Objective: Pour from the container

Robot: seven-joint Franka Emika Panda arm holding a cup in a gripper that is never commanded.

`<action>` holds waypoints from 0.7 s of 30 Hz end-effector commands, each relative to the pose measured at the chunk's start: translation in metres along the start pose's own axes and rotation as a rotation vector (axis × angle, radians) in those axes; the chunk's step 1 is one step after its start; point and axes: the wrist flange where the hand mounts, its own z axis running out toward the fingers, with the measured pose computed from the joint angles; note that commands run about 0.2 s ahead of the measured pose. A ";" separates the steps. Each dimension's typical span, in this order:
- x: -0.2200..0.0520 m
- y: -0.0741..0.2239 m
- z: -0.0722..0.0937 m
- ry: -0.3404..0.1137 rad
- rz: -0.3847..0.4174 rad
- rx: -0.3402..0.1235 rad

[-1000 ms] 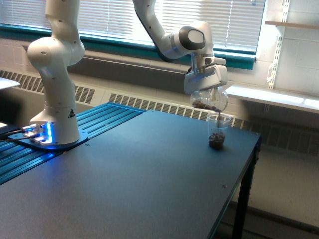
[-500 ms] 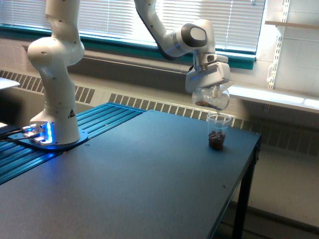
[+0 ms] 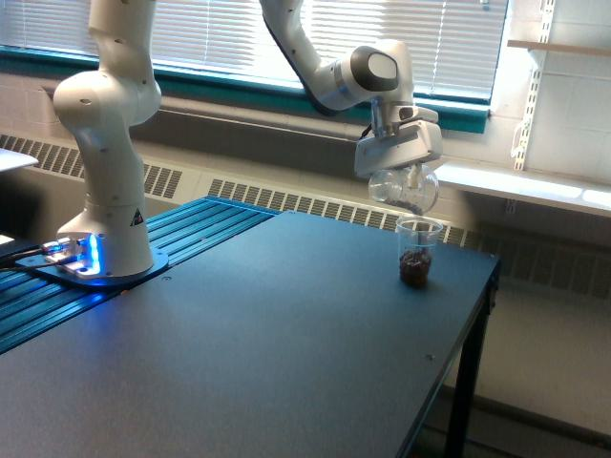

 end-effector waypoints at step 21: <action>0.002 -0.003 -0.005 -0.010 -0.053 -0.030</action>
